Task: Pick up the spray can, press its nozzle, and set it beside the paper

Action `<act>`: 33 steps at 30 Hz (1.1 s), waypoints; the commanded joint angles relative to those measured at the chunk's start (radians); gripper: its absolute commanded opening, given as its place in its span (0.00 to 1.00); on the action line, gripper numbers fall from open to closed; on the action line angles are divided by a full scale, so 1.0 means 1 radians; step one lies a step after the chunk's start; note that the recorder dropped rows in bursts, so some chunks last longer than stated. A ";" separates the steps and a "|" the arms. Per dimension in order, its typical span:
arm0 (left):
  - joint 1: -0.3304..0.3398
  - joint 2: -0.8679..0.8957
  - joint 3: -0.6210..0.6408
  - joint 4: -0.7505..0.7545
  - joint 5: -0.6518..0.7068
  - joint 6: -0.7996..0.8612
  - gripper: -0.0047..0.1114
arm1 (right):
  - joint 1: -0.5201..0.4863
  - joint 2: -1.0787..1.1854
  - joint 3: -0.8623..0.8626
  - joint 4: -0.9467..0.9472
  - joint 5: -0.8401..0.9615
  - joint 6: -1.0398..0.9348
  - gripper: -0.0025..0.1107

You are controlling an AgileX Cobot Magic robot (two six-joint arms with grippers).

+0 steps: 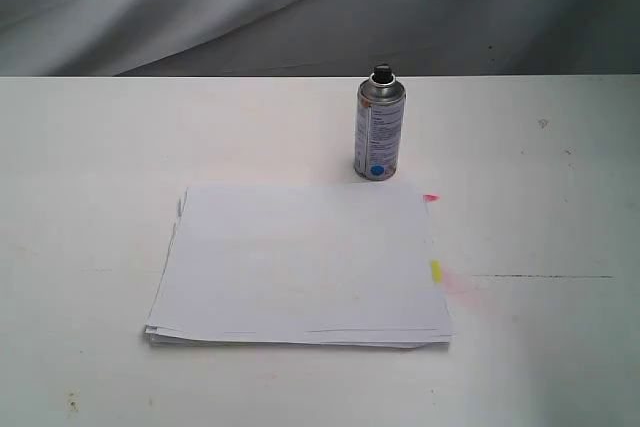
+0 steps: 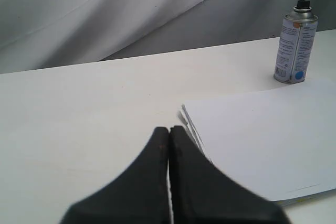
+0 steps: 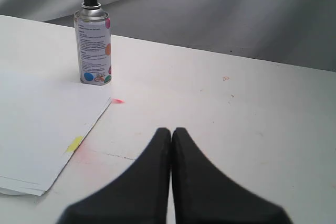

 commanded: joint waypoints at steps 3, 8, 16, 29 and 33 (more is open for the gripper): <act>0.002 -0.005 0.005 -0.001 -0.012 -0.004 0.04 | -0.005 -0.003 0.004 0.004 -0.005 0.001 0.02; 0.002 -0.005 0.005 -0.001 -0.012 -0.004 0.04 | -0.005 -0.003 0.004 0.004 -0.005 -0.001 0.02; 0.002 -0.005 0.005 -0.001 -0.012 -0.004 0.04 | -0.005 -0.003 0.004 0.004 -0.005 -0.001 0.02; 0.002 -0.005 0.005 -0.001 -0.012 -0.004 0.04 | -0.005 -0.003 -0.039 0.088 0.033 0.001 0.02; 0.002 -0.005 0.005 -0.001 -0.012 -0.004 0.04 | -0.005 0.040 -0.151 0.089 0.050 0.001 0.02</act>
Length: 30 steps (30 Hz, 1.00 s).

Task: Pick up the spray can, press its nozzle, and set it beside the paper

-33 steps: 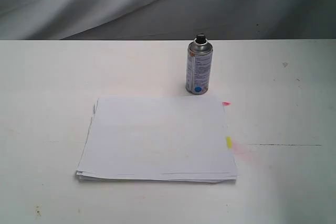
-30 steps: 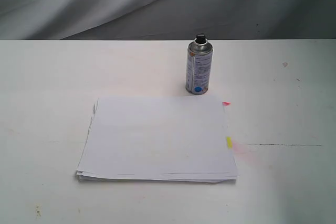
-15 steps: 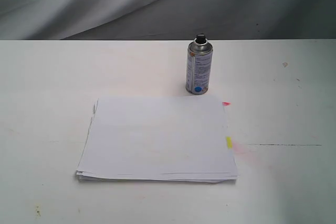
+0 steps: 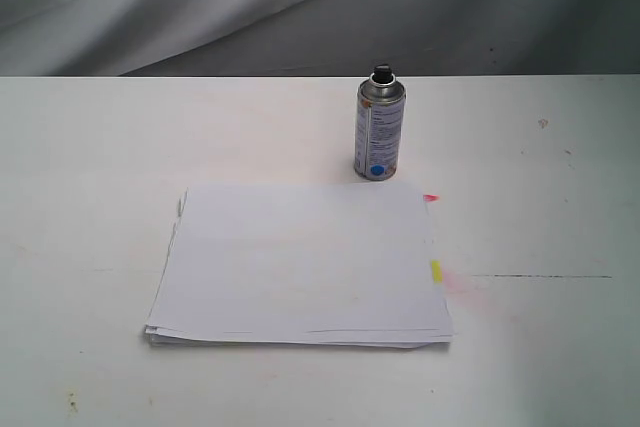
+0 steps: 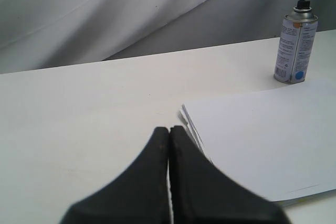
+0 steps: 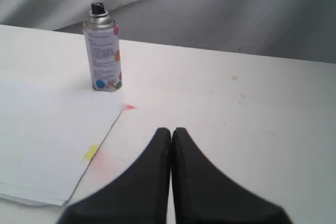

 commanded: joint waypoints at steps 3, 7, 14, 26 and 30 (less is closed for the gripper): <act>0.002 -0.005 0.005 -0.001 -0.012 -0.004 0.04 | -0.005 0.127 -0.188 0.015 0.005 -0.001 0.02; 0.002 -0.005 0.005 -0.001 -0.012 -0.004 0.04 | -0.005 0.269 -0.275 0.015 0.003 -0.001 0.02; 0.002 -0.005 0.005 -0.001 -0.012 -0.004 0.04 | -0.002 0.512 -0.369 0.015 -0.089 0.002 0.02; 0.002 -0.005 0.005 -0.001 -0.012 -0.004 0.04 | 0.129 0.791 -0.374 -0.121 -0.459 0.242 0.02; 0.002 -0.005 0.005 -0.001 -0.012 -0.004 0.04 | 0.232 0.977 -0.374 -0.131 -0.617 0.231 0.02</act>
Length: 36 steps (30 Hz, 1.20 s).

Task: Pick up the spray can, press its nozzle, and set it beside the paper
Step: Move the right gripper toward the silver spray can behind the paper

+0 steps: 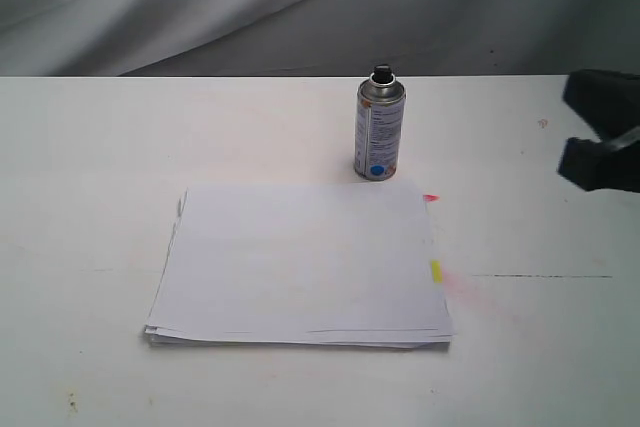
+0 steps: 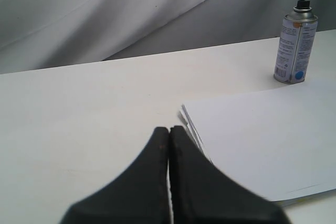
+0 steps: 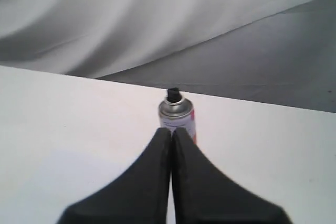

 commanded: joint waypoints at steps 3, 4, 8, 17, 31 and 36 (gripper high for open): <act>0.002 -0.005 0.005 -0.001 -0.012 -0.004 0.04 | 0.051 0.261 -0.007 -0.021 -0.254 -0.004 0.02; 0.002 -0.005 0.005 -0.001 -0.012 -0.004 0.04 | 0.051 0.311 -0.007 -0.021 -0.317 -0.006 0.02; 0.002 -0.005 0.005 -0.001 -0.012 -0.004 0.04 | 0.051 0.545 -0.007 -0.047 -0.560 -0.027 0.02; 0.002 -0.005 0.005 -0.001 -0.012 -0.004 0.04 | 0.049 0.838 -0.092 0.031 -0.745 -0.127 0.02; 0.002 -0.005 0.005 -0.001 -0.012 -0.004 0.04 | 0.027 1.082 -0.277 0.136 -0.754 -0.206 0.02; 0.002 -0.005 0.005 -0.001 -0.012 -0.004 0.04 | 0.016 1.137 -0.286 0.128 -0.787 -0.206 0.02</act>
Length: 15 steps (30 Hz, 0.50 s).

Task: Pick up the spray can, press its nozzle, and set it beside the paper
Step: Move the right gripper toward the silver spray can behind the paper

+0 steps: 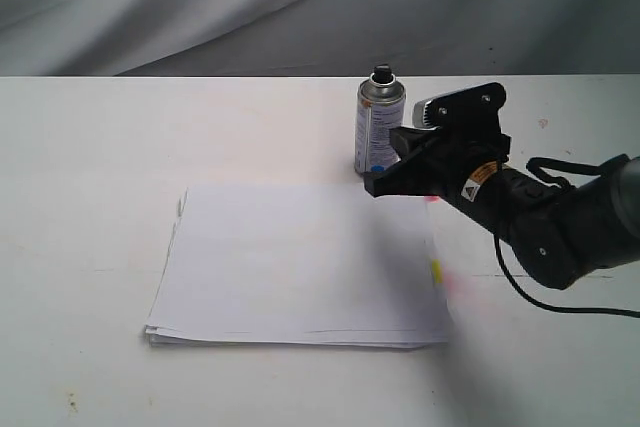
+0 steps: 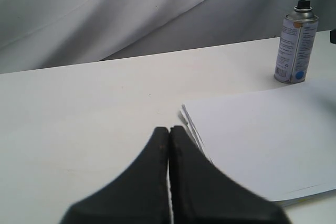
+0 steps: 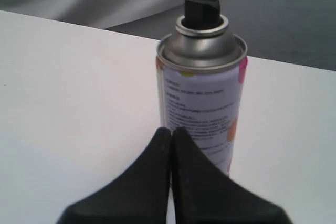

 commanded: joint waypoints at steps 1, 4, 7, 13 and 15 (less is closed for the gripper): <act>0.002 -0.005 0.005 -0.001 -0.012 -0.004 0.04 | -0.013 0.036 -0.008 0.009 -0.038 -0.013 0.02; 0.002 -0.005 0.005 -0.001 -0.012 -0.004 0.04 | -0.013 0.046 -0.008 0.009 -0.052 -0.015 0.06; 0.002 -0.005 0.005 -0.001 -0.012 -0.004 0.04 | -0.013 0.046 -0.008 0.009 -0.061 -0.017 0.19; 0.002 -0.005 0.005 -0.001 -0.012 -0.004 0.04 | -0.013 0.046 -0.008 0.006 -0.065 -0.069 0.65; 0.002 -0.005 0.005 -0.001 -0.012 -0.004 0.04 | -0.013 0.046 -0.008 0.006 -0.061 -0.069 0.75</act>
